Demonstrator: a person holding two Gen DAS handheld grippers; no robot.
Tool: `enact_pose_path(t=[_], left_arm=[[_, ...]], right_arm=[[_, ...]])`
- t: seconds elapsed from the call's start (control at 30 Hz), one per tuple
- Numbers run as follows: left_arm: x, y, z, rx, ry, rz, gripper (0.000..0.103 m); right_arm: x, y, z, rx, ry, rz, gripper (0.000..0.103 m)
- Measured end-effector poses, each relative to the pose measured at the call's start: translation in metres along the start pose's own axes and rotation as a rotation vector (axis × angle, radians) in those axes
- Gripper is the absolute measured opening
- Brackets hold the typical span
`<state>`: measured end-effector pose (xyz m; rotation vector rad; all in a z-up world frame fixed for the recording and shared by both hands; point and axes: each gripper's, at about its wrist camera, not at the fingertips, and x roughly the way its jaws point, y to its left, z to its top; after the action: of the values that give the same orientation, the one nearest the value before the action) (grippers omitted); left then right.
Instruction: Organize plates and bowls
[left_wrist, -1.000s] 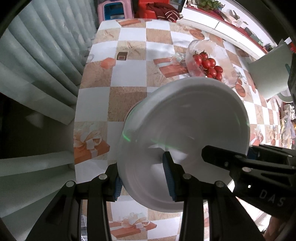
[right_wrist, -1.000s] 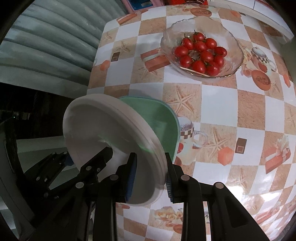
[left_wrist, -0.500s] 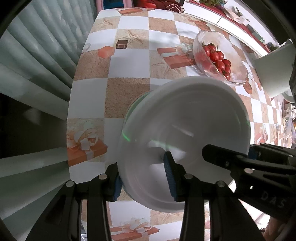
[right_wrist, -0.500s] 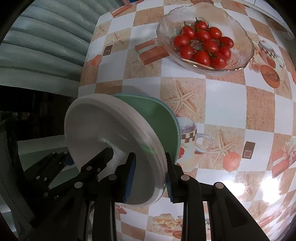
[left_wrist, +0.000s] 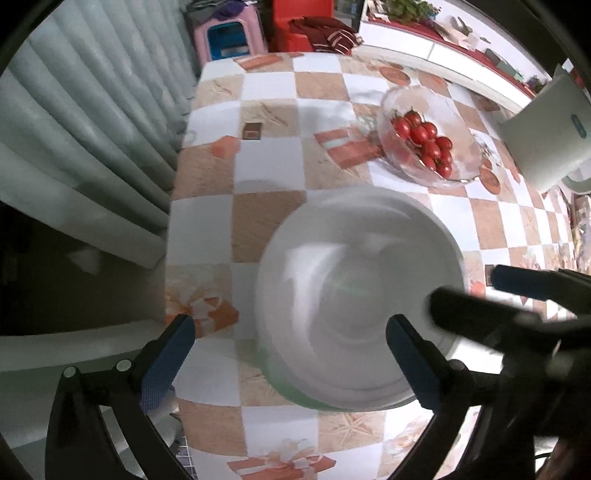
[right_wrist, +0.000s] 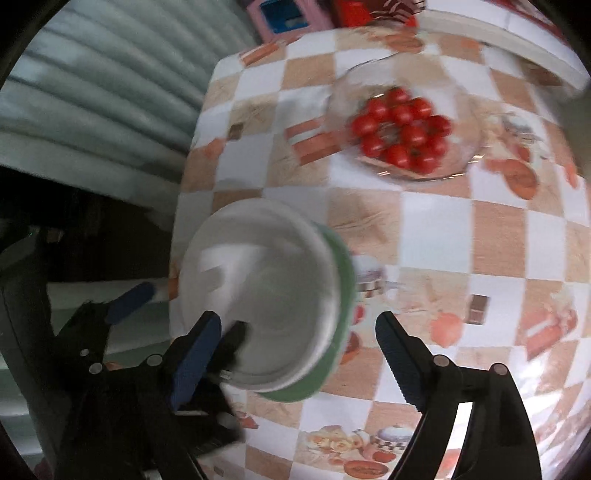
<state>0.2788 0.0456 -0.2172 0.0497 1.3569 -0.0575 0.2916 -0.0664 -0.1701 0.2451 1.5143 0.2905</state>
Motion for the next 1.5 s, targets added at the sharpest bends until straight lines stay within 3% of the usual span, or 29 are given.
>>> enact_pose_path(t=[0.27,0.5,1.03,1.27,1.5], left_arm=[[0.008,0.010,0.008,-0.033,0.020,0.014,0.103],[-0.002,0.028,0.009,-0.095,0.036,-0.004,0.103],[-0.004,0.033,0.008,-0.106,0.044,0.012,0.103],[-0.015,0.028,0.004,-0.110,-0.002,0.083,0.103],[-0.033,0.024,-0.007,-0.104,-0.030,0.045,0.103]], right_arm=[[-0.005,-0.025,-0.003,0.062,-0.001,-0.040,0.087],[-0.001,-0.027,-0.008,0.068,0.021,-0.044,0.087],[0.002,-0.027,-0.010,0.083,0.032,-0.050,0.087],[-0.005,-0.021,-0.015,0.058,0.025,-0.065,0.087],[-0.013,-0.021,-0.022,0.046,0.008,-0.091,0.087]])
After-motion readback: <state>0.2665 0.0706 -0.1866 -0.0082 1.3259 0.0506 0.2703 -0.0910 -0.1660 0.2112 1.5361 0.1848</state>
